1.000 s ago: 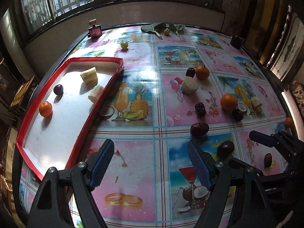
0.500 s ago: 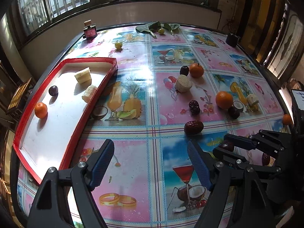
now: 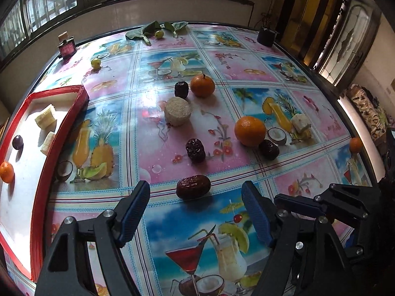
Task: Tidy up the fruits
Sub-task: 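Grasp a red date with the left gripper while the right grasps a dark plum, then carry the red date and dark plum into the red tray and release both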
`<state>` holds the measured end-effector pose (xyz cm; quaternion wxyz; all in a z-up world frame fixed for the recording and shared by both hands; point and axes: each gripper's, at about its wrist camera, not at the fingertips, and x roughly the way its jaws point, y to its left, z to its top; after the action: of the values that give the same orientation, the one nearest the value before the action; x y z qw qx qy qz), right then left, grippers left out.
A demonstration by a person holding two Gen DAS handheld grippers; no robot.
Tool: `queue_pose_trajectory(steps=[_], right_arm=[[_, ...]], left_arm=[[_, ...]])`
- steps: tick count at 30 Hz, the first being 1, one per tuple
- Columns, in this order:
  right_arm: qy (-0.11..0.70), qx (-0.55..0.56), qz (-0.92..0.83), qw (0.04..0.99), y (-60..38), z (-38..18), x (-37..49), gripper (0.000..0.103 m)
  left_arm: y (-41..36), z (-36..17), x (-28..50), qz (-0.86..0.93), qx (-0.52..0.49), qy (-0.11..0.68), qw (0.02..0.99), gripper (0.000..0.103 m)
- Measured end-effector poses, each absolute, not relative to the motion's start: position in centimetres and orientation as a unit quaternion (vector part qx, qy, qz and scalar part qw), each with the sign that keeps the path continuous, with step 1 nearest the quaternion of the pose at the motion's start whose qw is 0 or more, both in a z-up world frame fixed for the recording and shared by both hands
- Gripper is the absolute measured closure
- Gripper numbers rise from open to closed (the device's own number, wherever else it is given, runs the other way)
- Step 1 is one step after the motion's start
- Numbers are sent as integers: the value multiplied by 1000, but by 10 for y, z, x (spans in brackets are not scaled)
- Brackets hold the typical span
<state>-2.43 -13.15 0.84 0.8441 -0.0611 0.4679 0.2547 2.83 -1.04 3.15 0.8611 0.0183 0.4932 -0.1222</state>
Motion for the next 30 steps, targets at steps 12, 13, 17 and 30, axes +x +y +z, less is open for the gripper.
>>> queue_pose_trajectory(steps=[12, 13, 17, 30], right_arm=[[466, -53, 251, 847, -131, 8, -24, 71], [466, -53, 250, 847, -131, 8, -24, 71], [465, -56, 247, 849, -131, 8, -26, 70], [471, -79, 242, 844, -126, 12, -47, 70]], left_arm=[[0, 19, 34, -119, -9, 505, 855, 73], [-1, 19, 32, -117, -5, 503, 856, 73], [2, 19, 25, -106, -3, 500, 859, 73], [18, 24, -18, -83, -27, 502, 860, 73]])
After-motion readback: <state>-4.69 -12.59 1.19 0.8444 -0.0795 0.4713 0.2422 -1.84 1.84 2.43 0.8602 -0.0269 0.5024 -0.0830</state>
